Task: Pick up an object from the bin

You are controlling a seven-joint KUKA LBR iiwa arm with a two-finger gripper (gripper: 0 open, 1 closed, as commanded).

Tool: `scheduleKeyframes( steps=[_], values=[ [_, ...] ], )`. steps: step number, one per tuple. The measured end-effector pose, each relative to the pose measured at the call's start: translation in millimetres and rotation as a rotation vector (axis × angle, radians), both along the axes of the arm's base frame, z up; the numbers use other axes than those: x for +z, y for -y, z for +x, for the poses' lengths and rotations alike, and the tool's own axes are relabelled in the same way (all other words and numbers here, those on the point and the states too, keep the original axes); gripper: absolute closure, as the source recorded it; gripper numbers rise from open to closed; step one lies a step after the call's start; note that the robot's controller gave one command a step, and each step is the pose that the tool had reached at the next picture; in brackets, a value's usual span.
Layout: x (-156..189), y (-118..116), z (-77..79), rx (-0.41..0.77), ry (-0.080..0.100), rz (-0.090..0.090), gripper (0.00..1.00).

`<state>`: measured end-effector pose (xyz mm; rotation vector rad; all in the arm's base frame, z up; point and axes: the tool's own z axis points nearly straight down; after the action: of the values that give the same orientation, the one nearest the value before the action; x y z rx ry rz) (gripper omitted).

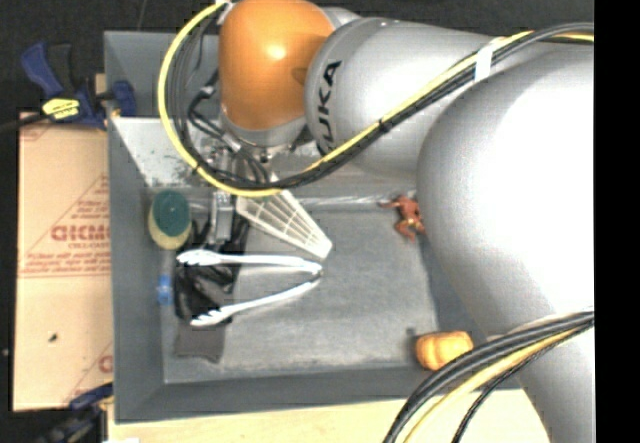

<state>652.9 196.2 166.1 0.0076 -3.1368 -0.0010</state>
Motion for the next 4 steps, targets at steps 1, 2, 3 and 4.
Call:
scheduleKeyframes(
  steps=[1, 2, 3, 4],
  values=[
    [6, 1, 1.9, -0.005, 0.008, 0.001, 0.00],
    [-96, 46, -67.5, 0.428, 0.000, 0.001, 0.00],
    [-9, 51, -46.7, 0.440, 0.013, 0.002, 0.00],
    [-68, 61, -85.0, 0.231, -0.008, 0.001, 0.00]
  ],
)
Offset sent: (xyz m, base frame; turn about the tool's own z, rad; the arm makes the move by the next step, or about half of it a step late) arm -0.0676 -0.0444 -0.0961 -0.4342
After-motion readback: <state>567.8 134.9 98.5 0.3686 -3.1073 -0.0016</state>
